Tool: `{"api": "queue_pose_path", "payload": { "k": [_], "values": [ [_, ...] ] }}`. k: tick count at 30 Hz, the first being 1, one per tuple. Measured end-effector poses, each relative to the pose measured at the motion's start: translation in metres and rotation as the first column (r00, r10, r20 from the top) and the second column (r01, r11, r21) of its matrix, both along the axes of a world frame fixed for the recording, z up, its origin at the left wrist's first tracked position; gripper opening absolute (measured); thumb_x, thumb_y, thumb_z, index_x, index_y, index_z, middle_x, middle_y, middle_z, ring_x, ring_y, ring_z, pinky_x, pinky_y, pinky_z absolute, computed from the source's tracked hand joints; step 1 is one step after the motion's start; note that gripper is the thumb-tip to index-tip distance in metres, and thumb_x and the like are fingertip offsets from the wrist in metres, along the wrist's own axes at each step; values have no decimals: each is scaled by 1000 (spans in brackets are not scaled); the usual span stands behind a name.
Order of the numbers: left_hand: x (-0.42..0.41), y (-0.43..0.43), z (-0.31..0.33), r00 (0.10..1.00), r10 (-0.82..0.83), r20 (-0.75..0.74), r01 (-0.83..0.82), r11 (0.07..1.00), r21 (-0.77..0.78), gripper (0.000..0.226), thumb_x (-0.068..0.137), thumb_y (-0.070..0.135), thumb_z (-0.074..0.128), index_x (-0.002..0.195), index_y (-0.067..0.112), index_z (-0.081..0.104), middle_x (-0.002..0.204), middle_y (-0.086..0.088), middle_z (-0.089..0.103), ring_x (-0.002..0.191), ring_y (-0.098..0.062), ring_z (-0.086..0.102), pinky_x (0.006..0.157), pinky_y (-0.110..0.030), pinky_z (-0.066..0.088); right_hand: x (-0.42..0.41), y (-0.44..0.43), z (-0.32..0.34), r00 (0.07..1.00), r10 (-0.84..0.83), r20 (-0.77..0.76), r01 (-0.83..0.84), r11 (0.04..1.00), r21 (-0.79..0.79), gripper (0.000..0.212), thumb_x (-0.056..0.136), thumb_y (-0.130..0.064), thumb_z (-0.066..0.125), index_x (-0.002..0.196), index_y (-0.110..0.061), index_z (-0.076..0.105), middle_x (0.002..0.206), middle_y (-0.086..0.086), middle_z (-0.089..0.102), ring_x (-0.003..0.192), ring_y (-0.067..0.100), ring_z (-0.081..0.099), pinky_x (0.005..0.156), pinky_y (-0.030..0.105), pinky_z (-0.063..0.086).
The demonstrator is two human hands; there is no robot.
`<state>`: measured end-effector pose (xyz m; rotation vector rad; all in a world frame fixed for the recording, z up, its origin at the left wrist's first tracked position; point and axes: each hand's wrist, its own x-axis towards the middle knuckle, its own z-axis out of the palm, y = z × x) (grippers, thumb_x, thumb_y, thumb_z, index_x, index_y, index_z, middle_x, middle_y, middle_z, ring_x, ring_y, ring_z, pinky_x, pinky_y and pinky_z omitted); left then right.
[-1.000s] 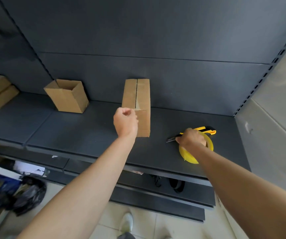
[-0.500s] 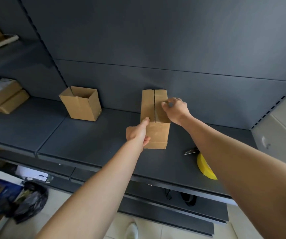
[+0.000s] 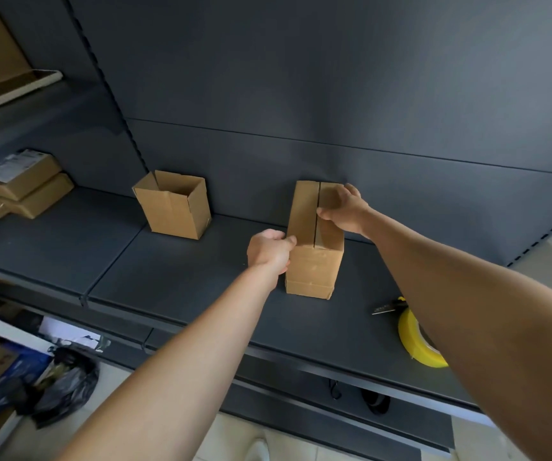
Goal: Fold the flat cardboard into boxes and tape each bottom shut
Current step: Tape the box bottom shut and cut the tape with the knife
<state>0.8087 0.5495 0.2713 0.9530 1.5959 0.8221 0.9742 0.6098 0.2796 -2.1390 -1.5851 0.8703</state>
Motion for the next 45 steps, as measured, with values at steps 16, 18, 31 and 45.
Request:
{"api": "queue_pose_path", "payload": {
  "k": [16, 18, 31, 45],
  "values": [
    [12, 8, -9, 962, 268, -50, -267, 963, 36, 26, 87, 22, 67, 98, 9, 49, 103, -12, 63, 89, -31, 67, 81, -41, 56, -5, 2, 7, 946, 25, 324, -27, 1000, 0, 79, 79, -68, 53, 140, -22, 34, 137, 5, 28, 130, 30, 29, 104, 48, 30],
    [14, 7, -8, 960, 273, -53, -272, 962, 36, 25, 87, 22, 66, 99, 8, 50, 104, -12, 64, 88, -31, 67, 80, -39, 56, -5, -1, 8, 940, 29, 340, -30, 1000, -2, 78, 79, -68, 52, 138, -21, 38, 138, 4, 26, 130, 30, 25, 104, 47, 30],
    [39, -16, 12, 859, -307, -409, 255, 950, -178, 126, 61, 55, 81, 150, 24, -4, 146, -6, 13, 128, -34, 38, 100, -48, 44, -2, -12, 6, 940, 70, 333, -71, 997, -9, 93, 77, -70, 53, 146, -16, 25, 148, 4, 24, 137, 30, 24, 107, 45, 28],
    [17, -16, 3, 993, 95, -72, -92, 995, 40, 51, 94, 27, 54, 140, 13, 38, 134, 2, 47, 113, -21, 52, 94, -31, 42, 22, -39, 2, 945, -249, -212, 247, 968, -36, 23, 89, -26, 64, 101, -6, 60, 95, 6, 56, 83, 21, 53, 71, 29, 42]
  ]
}}
